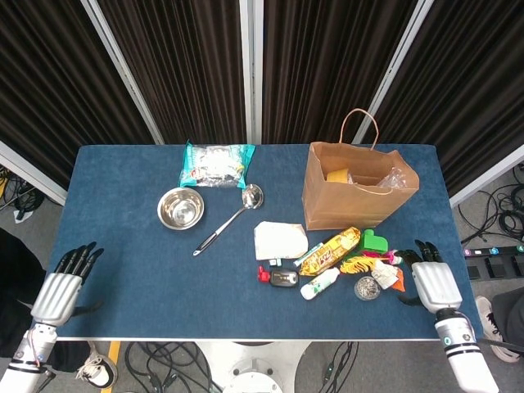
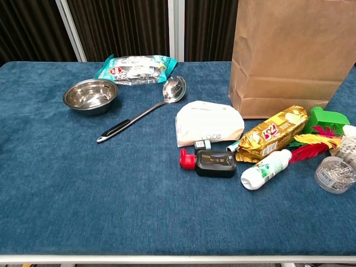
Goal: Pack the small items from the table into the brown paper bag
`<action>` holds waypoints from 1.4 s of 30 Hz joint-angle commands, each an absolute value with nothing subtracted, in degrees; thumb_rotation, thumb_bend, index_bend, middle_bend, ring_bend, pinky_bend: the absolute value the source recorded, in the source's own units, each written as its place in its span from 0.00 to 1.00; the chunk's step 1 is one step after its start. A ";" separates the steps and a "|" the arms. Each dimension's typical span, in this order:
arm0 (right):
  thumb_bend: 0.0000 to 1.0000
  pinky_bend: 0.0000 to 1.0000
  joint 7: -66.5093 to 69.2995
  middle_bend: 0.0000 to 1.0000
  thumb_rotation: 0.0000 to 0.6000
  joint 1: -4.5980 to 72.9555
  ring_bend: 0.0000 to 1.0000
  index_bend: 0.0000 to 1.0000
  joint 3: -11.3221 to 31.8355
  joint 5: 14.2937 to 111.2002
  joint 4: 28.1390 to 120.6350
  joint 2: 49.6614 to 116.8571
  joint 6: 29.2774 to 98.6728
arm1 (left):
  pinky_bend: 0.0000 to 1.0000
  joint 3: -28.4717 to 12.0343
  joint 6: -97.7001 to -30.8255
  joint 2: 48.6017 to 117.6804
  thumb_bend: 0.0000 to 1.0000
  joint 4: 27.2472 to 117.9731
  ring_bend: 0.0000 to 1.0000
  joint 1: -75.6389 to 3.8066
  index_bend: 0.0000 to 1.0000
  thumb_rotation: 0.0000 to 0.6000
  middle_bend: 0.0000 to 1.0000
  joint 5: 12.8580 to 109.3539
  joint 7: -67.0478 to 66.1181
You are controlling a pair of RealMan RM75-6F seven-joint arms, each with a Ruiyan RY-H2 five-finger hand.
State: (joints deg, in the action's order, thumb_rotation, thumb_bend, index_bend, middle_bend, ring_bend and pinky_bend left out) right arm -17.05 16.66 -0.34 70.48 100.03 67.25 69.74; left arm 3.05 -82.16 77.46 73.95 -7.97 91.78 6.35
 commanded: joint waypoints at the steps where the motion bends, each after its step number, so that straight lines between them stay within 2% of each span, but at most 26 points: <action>1: 0.00 0.02 -17.13 0.25 1.00 16.65 0.02 0.22 -0.18 69.39 99.23 67.70 68.53 | 0.12 3.17 -82.00 77.44 0.11 73.79 0.00 -7.99 0.08 1.00 0.09 91.82 6.50; 16: 0.00 0.02 -16.74 0.28 1.00 17.80 0.03 0.23 2.01 65.46 95.14 71.70 64.95 | 0.12 3.07 -81.44 77.48 0.11 73.63 0.00 -8.20 0.08 1.00 0.09 91.52 6.63; 21: 0.00 0.02 -17.57 0.33 1.00 18.18 0.09 0.28 2.79 64.27 93.88 73.68 64.90 | 0.12 3.01 -81.30 77.61 0.11 73.21 0.00 -8.29 0.08 1.00 0.09 91.43 6.55; 30: 0.00 0.02 -18.96 0.36 1.00 18.39 0.12 0.39 3.13 63.06 93.11 75.75 64.90 | 0.12 3.12 -81.24 77.80 0.11 72.76 0.00 -8.19 0.08 1.00 0.09 91.35 6.79; 34: 0.09 0.02 -20.76 0.44 1.00 18.40 0.19 0.51 3.49 61.96 93.62 75.86 65.61 | 0.12 3.20 -81.26 77.96 0.11 72.66 0.00 -8.05 0.08 1.00 0.09 91.27 7.07; 42: 0.21 0.02 -22.55 0.49 1.00 18.22 0.22 0.61 4.11 61.65 93.71 76.99 67.71 | 0.12 3.32 -81.72 77.98 0.11 72.64 0.00 -7.67 0.08 1.00 0.09 91.28 7.58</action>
State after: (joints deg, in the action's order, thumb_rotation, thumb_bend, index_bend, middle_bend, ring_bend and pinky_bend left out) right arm -22.61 18.28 4.09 61.52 93.63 76.97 67.58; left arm 3.35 -81.72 78.01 72.65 -7.68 91.31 7.55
